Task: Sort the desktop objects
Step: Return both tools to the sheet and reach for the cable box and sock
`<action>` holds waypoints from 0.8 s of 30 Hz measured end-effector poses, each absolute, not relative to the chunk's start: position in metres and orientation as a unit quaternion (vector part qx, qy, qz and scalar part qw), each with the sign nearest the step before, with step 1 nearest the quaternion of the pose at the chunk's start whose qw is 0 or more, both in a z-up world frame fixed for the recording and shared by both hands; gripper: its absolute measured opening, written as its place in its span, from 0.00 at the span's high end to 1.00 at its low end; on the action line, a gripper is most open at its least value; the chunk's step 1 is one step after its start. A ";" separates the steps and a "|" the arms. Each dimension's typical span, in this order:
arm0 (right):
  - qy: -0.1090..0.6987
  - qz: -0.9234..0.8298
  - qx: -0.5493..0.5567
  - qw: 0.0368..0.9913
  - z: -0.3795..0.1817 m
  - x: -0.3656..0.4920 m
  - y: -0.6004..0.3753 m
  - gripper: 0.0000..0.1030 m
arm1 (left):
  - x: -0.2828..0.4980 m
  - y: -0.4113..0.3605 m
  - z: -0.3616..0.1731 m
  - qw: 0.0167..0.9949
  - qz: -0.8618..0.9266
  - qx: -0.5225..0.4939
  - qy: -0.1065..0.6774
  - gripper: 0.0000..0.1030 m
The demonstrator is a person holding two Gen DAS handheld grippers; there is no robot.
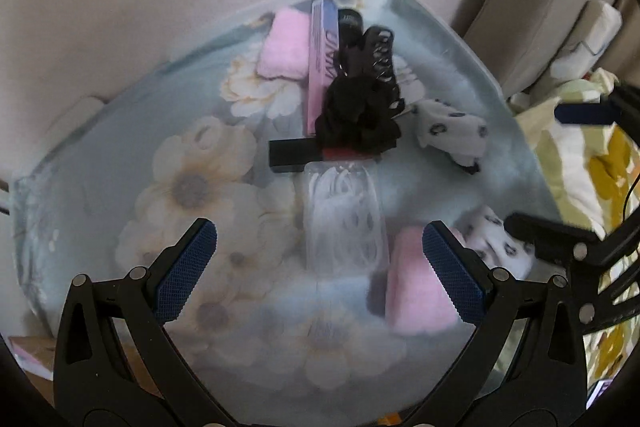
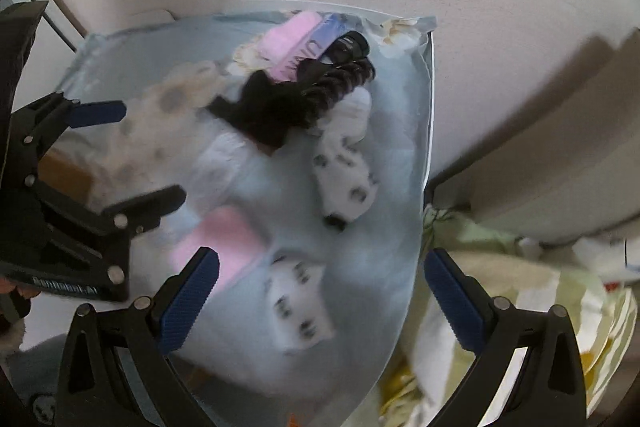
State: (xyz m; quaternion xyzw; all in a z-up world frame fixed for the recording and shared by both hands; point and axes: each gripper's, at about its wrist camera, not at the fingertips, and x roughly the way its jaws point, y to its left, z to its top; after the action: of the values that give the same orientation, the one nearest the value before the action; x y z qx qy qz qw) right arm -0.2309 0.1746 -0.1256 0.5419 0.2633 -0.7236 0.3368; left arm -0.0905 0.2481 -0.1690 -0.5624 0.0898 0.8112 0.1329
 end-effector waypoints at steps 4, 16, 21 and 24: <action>0.303 -0.717 0.520 0.352 -0.141 -0.251 0.164 0.04 | -0.102 0.257 -0.191 0.111 0.805 -0.575 0.091 0.01; 0.392 -0.685 0.468 0.398 -0.168 -0.251 0.143 0.29 | -0.106 0.251 -0.222 0.088 0.796 -0.593 0.082 0.03; 0.390 -0.674 0.485 0.398 -0.181 -0.253 0.147 0.53 | -0.103 0.243 -0.223 0.108 0.797 -0.591 0.065 0.20; 0.366 -0.675 0.497 0.404 -0.179 -0.255 0.152 0.66 | -0.099 0.244 -0.219 0.116 0.800 -0.585 0.069 0.39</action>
State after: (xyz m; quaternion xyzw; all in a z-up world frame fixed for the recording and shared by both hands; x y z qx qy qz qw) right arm -0.2547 0.1519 -0.1793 0.4967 0.3660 -0.6752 0.4044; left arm -0.0986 0.2437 -0.2186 -0.5852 0.0695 0.7996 0.1157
